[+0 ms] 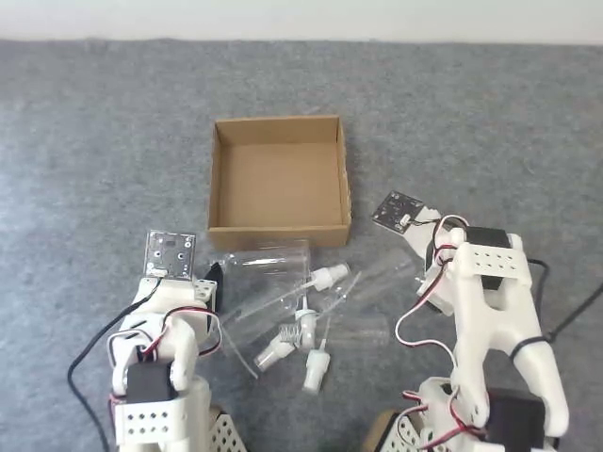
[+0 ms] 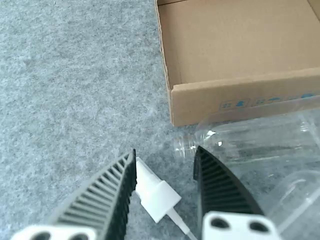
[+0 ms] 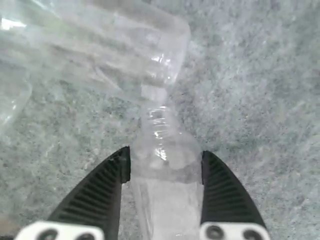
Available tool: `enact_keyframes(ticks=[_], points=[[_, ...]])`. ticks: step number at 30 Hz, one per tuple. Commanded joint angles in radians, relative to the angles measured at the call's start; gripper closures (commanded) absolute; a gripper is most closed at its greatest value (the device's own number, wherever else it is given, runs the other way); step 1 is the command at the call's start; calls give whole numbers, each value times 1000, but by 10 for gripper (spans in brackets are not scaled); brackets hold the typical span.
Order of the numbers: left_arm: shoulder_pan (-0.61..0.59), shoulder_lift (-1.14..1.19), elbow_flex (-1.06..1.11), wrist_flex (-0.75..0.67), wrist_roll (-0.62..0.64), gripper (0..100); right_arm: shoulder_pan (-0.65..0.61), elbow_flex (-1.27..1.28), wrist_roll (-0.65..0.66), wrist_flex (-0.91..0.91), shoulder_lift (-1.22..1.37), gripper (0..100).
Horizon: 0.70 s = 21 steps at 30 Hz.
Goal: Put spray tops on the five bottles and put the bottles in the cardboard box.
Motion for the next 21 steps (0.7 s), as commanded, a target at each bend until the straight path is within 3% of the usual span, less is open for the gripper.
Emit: enact_keyframes(ticks=[1,9,16,21], points=[[-6,-15,-19,-6,-6,822,-5,-6,9,16,-54,919],[-6,-15,-19,-6,-6,822,-12,-3,-48,25,-44,907],[-6,-15,-19,-6,-6,822,-4,-3,-46,73,-44,712],[-6,-15,-19,-6,-6,822,-12,32,-46,64,-44,707]])
